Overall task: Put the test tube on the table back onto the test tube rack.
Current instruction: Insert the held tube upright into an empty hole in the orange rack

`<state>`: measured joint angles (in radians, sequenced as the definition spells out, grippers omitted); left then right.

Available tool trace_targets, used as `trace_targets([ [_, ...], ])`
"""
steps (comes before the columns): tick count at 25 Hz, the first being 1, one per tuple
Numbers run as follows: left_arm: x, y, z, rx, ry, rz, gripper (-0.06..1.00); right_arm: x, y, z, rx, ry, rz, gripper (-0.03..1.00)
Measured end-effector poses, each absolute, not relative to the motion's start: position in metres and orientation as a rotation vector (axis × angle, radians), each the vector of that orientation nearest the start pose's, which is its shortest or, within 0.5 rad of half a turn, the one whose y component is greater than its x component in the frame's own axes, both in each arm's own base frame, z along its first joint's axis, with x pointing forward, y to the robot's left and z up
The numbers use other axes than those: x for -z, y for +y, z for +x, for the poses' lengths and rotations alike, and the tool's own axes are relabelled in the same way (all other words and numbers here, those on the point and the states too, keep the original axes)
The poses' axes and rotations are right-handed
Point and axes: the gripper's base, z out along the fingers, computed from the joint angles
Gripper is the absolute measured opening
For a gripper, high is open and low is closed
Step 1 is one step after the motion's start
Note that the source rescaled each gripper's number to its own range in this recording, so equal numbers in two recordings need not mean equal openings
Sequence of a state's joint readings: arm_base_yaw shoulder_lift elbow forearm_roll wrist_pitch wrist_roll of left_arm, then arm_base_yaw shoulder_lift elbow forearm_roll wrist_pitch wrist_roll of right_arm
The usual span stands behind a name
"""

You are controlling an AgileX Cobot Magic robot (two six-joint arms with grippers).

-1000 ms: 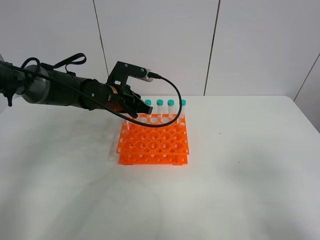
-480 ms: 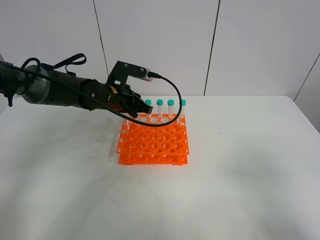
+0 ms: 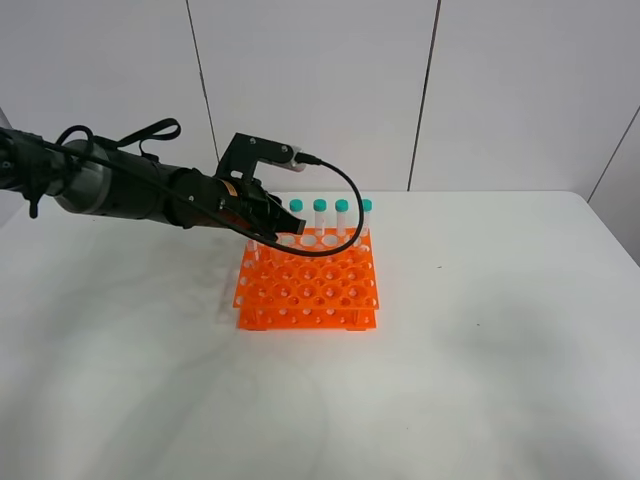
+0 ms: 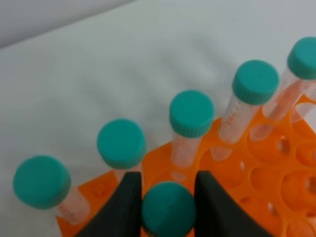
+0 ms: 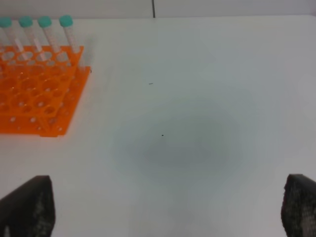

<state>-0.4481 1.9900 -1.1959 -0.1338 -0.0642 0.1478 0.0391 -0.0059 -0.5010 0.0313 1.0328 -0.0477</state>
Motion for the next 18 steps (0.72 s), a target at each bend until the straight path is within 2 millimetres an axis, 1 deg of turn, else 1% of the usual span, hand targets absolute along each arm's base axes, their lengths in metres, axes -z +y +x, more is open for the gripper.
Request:
trace_targets([
  [8, -0.164, -0.185, 0.386, 0.231, 2.166, 0.502, 0.00, -0.280, 0.002, -0.005, -0.032, 2.007, -0.088, 1.00],
  [14, -0.154, -0.184, 0.385, 0.228, 2.178, 0.498, 0.00, -0.280, 0.002, -0.005, -0.032, 2.007, -0.088, 1.00],
  [18, -0.153, -0.184, 0.385, 0.230, 2.177, 0.493, 0.00, -0.280, 0.002, -0.005, -0.032, 2.007, -0.088, 1.00],
])
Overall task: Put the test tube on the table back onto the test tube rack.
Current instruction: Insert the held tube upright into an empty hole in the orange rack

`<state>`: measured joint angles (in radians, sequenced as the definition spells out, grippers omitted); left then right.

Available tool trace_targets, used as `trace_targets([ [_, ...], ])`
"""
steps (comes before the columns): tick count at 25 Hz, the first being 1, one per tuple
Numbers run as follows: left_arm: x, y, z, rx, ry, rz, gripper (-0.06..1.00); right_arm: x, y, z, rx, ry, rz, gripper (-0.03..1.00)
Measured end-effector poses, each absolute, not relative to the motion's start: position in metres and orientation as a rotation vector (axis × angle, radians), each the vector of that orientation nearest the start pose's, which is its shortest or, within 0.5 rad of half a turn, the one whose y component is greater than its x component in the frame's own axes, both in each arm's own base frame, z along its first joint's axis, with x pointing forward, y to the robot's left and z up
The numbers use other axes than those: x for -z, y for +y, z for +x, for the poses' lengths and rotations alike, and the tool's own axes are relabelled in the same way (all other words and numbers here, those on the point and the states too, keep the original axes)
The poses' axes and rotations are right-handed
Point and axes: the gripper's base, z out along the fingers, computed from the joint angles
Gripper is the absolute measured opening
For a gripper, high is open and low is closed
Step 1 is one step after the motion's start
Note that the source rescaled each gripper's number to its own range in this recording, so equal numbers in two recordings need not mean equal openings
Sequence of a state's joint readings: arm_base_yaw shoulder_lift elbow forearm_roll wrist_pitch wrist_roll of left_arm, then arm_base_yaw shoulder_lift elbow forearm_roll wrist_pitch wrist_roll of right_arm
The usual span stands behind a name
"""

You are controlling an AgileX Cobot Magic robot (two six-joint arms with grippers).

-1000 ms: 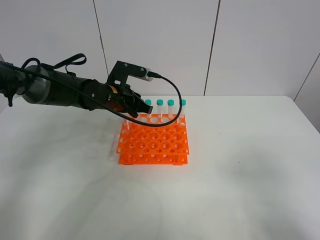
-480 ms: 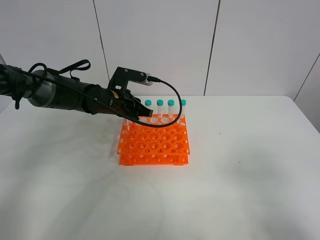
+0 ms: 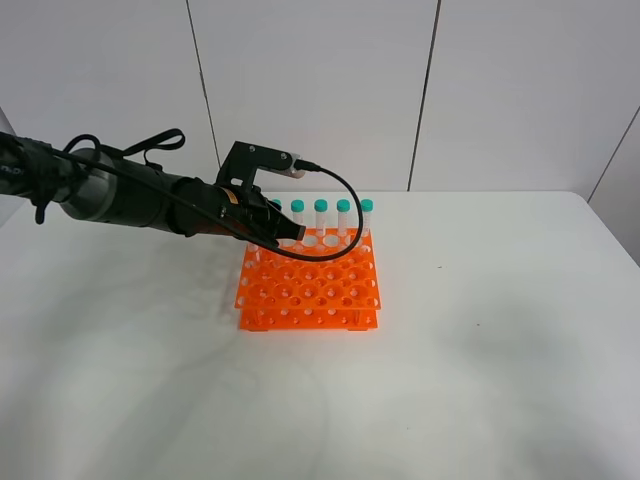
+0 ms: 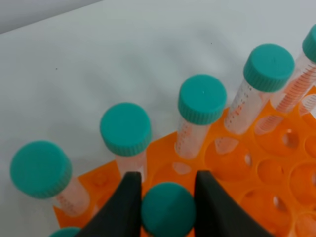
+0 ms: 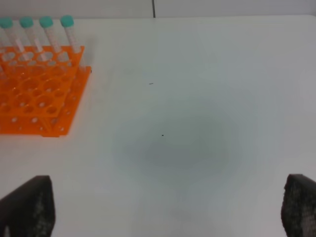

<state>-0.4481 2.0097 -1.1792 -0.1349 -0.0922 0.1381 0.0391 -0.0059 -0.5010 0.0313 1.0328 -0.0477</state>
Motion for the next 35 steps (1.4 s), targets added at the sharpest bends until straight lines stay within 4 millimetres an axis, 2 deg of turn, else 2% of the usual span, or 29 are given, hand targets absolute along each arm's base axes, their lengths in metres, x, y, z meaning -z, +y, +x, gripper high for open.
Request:
trace_targets([
  [19, -0.153, -0.184, 0.385, 0.231, 2.178, 0.491, 0.00, -0.280, 0.002, -0.005, -0.032, 2.007, -0.088, 1.00],
  [22, -0.152, -0.184, 0.385, 0.231, 2.182, 0.491, 0.08, -0.280, 0.002, -0.005, -0.032, 2.007, -0.088, 1.00],
  [28, -0.146, -0.183, 0.384, 0.228, 2.204, 0.497, 0.41, -0.280, 0.002, -0.005, -0.032, 2.007, -0.088, 1.00],
  [35, -0.161, -0.183, 0.383, 0.235, 2.173, 0.489, 0.47, -0.280, 0.002, -0.005, -0.032, 2.007, -0.088, 1.00],
])
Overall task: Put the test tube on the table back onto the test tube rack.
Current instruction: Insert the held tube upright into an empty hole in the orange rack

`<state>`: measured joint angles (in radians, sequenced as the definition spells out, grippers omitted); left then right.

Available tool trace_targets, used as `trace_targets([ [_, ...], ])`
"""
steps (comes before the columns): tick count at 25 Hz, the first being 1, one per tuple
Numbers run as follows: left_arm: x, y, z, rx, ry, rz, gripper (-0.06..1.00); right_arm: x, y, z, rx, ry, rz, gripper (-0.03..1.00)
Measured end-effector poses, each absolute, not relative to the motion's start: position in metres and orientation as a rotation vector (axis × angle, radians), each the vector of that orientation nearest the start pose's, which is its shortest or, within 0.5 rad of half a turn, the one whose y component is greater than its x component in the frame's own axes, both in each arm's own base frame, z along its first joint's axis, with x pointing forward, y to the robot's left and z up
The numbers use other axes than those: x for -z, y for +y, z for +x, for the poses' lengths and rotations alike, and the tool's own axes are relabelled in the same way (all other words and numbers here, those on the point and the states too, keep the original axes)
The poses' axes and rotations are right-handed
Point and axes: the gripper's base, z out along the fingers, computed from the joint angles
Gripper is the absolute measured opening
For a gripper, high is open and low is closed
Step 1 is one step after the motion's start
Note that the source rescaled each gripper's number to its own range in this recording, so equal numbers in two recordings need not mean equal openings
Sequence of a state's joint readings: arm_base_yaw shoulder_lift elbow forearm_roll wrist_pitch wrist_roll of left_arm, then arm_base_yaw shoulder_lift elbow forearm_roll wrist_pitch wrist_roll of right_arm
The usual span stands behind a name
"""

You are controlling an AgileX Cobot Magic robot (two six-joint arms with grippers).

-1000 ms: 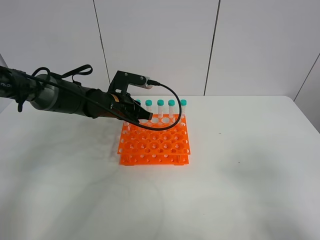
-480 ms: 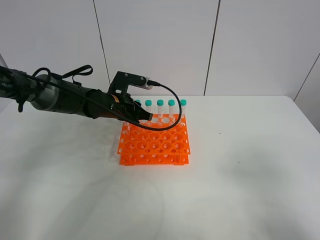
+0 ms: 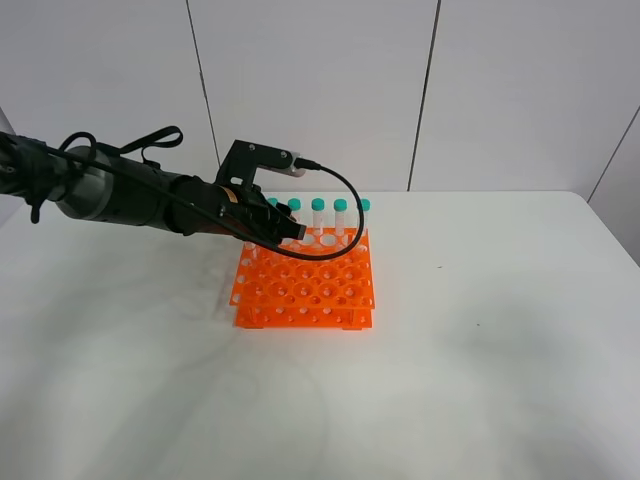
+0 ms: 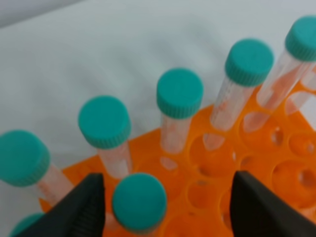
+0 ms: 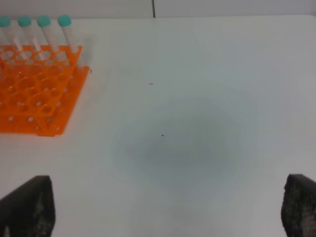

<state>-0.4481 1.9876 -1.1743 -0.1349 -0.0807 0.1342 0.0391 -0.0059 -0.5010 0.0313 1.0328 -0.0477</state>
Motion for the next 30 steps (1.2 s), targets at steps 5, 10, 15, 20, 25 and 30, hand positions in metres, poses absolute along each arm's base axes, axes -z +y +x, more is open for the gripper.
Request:
trace_targets([
  [5, -0.172, -0.182, 0.382, 0.241, 2.149, 0.483, 0.47, -0.280, 0.002, -0.005, -0.032, 2.007, -0.088, 1.00],
  [10, -0.201, -0.180, 0.376, 0.253, 2.104, 0.477, 0.55, -0.280, 0.002, -0.005, -0.032, 2.007, -0.088, 1.00],
  [15, -0.231, -0.175, 0.369, 0.251, 2.047, 0.481, 0.90, -0.280, 0.002, -0.005, -0.032, 2.007, -0.088, 1.00],
  [20, -0.243, -0.159, 0.365, 0.221, 2.098, 0.493, 0.99, -0.280, 0.002, -0.005, -0.032, 2.007, -0.088, 1.00],
  [25, -0.251, -0.135, 0.361, 0.225, 2.234, 0.409, 0.99, -0.280, 0.002, -0.005, -0.032, 2.007, -0.088, 1.00],
  [30, -0.247, -0.098, 0.360, 0.211, 2.484, 0.273, 1.00, -0.280, 0.002, -0.005, -0.032, 2.007, -0.088, 1.00],
])
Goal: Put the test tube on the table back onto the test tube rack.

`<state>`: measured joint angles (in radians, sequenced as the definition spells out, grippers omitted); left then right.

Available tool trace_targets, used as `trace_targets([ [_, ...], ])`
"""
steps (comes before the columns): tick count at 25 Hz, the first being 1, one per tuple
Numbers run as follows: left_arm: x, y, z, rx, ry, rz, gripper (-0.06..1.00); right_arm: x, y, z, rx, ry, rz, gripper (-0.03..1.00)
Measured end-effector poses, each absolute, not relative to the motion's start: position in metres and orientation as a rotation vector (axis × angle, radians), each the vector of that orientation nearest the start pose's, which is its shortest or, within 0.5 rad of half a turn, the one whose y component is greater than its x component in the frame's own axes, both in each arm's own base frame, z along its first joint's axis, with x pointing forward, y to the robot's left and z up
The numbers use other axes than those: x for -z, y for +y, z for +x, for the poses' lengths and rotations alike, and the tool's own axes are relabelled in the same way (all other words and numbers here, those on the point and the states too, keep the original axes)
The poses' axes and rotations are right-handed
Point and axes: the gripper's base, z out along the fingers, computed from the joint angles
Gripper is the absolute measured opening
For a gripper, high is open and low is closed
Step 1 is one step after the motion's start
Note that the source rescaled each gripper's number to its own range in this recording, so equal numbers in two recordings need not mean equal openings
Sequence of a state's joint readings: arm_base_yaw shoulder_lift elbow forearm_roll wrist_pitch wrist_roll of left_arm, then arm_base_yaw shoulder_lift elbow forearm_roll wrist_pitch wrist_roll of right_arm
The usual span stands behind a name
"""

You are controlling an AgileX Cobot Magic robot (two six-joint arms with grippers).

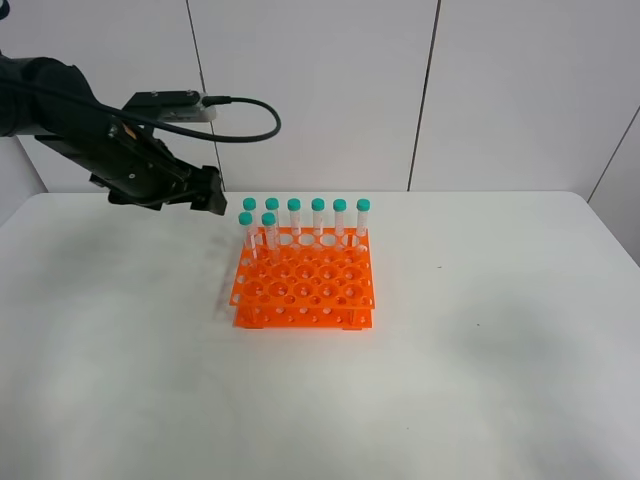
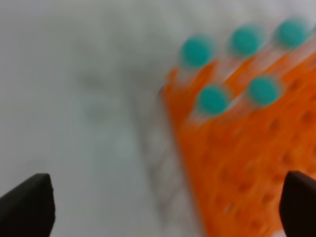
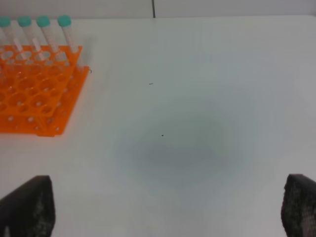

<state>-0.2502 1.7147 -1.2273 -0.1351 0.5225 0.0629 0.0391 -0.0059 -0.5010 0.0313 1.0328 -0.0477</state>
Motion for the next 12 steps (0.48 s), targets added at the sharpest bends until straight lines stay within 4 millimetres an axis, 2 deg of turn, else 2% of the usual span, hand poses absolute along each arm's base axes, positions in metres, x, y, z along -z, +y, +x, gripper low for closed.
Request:
trace_targets([
  [8, -0.234, -0.026, 0.344, 0.178, 2.846, -0.050, 1.00, -0.280, 0.002, -0.005, -0.032, 2.007, -0.088, 1.00],
  [12, -0.231, -0.001, 0.334, 0.155, 2.961, -0.144, 1.00, -0.280, 0.002, -0.005, -0.032, 2.007, -0.088, 1.00],
])
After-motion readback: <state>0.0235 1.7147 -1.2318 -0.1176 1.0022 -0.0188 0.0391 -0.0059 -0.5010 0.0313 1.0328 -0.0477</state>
